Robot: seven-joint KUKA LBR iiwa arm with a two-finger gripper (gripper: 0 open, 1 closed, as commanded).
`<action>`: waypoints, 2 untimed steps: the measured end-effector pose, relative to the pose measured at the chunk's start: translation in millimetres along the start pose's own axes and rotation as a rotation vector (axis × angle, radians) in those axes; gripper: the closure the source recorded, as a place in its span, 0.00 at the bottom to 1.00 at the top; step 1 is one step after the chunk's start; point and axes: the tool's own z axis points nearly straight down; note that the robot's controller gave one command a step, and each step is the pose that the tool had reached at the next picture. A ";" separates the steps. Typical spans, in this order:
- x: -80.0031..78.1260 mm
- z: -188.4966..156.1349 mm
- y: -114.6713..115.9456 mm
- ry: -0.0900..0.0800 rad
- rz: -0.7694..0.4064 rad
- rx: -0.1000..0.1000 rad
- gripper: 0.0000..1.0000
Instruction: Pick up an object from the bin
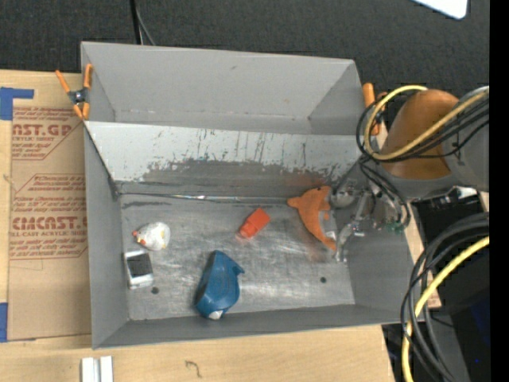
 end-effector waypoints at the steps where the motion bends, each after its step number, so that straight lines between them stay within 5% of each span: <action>1: 31.6 -3.6 -3.0 -0.004 0.156 -0.001 0.00; 2: 10.6 18.7 -3.9 0.002 0.335 -0.004 0.00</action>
Offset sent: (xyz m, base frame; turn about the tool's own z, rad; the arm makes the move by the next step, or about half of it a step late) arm 0.0045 -0.0064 -0.0293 0.3828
